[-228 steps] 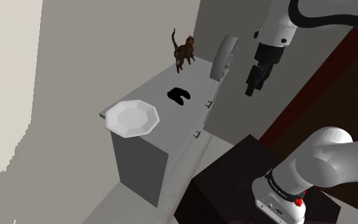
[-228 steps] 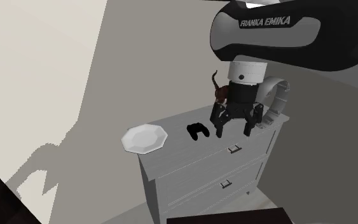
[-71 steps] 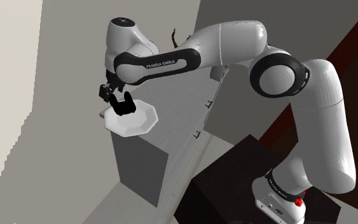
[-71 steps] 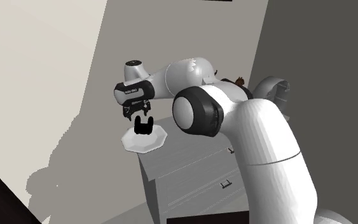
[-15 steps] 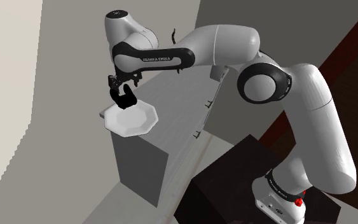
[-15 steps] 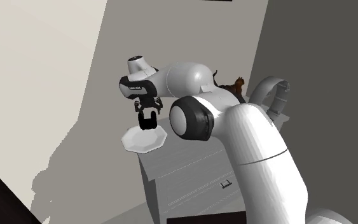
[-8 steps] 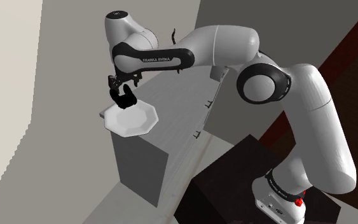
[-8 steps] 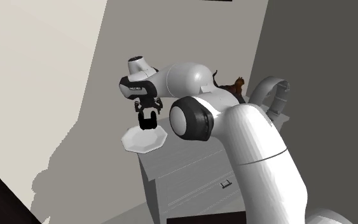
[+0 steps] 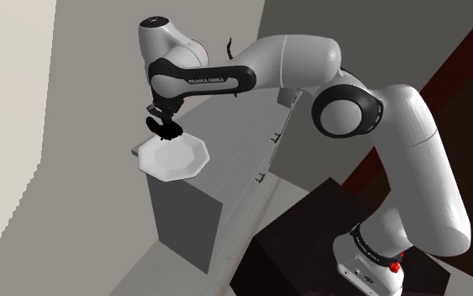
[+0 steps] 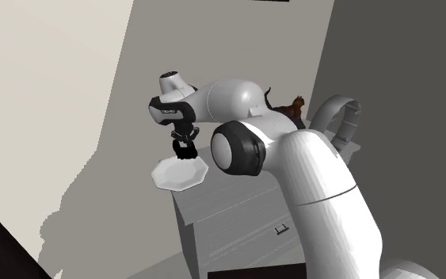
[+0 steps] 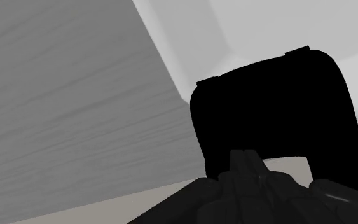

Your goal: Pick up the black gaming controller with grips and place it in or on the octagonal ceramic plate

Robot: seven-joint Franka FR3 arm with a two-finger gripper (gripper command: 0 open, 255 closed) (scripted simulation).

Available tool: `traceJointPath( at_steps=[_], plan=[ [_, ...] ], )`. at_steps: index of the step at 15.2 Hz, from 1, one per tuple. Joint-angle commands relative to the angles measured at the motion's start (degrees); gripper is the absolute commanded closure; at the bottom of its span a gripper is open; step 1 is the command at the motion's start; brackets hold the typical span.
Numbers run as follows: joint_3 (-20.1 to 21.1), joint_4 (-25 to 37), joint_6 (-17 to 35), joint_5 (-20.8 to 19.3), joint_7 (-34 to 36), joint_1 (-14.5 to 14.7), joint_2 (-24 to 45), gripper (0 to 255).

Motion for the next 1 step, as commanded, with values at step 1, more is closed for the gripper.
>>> traceJointPath(
  at_steps=[1],
  plan=[
    [0.0,0.0,0.0,0.0,0.0,0.0,0.2,255]
  ],
)
